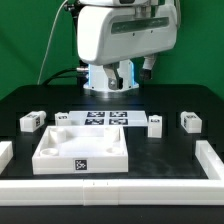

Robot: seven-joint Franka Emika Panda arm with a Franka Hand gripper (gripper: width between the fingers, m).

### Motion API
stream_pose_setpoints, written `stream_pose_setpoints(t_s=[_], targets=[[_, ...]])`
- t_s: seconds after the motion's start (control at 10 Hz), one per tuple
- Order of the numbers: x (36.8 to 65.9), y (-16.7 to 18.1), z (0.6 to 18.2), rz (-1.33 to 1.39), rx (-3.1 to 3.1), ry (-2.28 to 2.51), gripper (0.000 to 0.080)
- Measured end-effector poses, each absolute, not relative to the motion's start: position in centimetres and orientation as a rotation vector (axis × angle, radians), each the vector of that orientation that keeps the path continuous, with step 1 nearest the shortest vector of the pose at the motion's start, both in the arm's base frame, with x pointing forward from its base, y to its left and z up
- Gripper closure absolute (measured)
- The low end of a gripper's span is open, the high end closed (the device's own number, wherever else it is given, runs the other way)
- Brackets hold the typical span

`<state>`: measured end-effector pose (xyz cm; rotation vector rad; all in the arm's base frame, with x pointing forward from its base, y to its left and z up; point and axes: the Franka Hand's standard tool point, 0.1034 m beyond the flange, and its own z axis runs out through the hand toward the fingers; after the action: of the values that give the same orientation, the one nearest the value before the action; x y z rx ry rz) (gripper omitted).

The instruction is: Assemble one leg

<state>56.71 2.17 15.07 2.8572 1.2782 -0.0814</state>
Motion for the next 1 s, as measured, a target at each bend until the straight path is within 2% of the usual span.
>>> stream_pose_setpoints(t_s=[0.5,0.8,1.0], targets=[[56.5,2.1,14.8,-0.073,2.844,1.305,0.015],[52.8,0.5,11.4,-0.042,2.623,1.718,0.015],[52.2,-0.5,10.6,-0.071,2.466,1.965,0.015]])
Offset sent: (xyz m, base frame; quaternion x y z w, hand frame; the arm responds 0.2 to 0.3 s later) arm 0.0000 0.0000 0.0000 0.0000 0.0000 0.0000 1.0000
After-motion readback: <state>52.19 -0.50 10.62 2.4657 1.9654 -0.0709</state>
